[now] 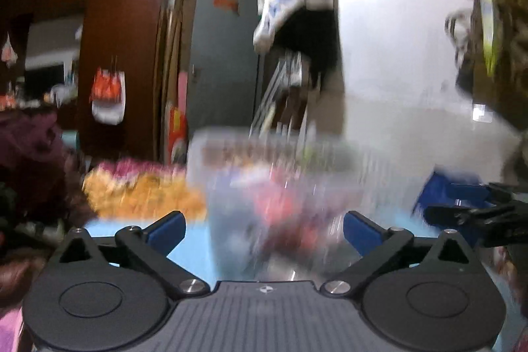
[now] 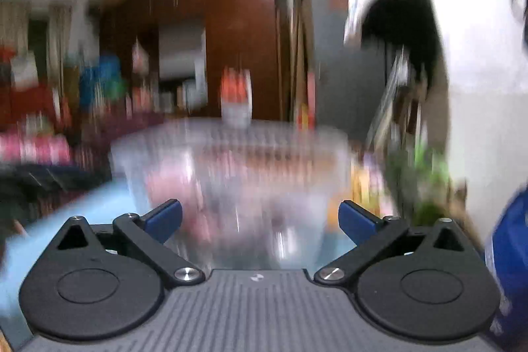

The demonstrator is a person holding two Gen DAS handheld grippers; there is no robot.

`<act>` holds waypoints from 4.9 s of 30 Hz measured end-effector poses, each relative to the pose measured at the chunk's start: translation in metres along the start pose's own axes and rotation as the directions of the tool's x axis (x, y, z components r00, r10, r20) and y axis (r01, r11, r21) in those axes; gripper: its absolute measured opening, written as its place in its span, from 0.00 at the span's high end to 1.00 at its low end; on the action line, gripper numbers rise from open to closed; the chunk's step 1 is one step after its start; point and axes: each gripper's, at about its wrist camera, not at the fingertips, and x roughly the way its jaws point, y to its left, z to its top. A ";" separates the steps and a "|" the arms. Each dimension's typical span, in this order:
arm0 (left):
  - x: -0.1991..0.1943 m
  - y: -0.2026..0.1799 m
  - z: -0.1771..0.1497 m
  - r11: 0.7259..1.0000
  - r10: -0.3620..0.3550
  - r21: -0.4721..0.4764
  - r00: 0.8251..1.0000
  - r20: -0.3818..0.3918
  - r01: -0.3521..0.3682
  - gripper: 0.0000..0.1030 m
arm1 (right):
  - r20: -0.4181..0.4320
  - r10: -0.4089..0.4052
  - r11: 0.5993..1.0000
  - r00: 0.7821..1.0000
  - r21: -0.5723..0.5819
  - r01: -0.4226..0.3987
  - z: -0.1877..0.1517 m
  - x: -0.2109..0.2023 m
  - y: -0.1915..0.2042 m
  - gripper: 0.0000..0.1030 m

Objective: Organize objects
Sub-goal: 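Carry both items over the white basket and open both grippers, then grasp the clear wrapped bag with the left gripper while the right grasps the white KENT pack, then lift both items over the white basket and open both grippers, then grasp the foil-wrapped purple box with the left gripper while the right grasps the blue-white box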

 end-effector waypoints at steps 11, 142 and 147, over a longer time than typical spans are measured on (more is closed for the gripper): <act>0.043 0.024 -0.037 0.998 0.056 -0.016 0.968 -0.244 -0.062 0.03 | -0.291 0.040 0.999 0.956 0.019 -0.036 -0.037 0.070 0.005 0.14; 0.012 -0.019 -0.042 0.979 -0.158 -0.120 0.986 0.044 0.162 0.59 | -0.057 0.062 0.998 0.996 -0.012 -0.063 -0.043 0.025 0.010 0.29; 0.010 -0.013 -0.044 0.973 -0.171 -0.148 0.984 0.044 0.176 0.59 | -0.049 0.064 0.998 0.997 -0.015 -0.065 -0.043 0.024 0.010 0.29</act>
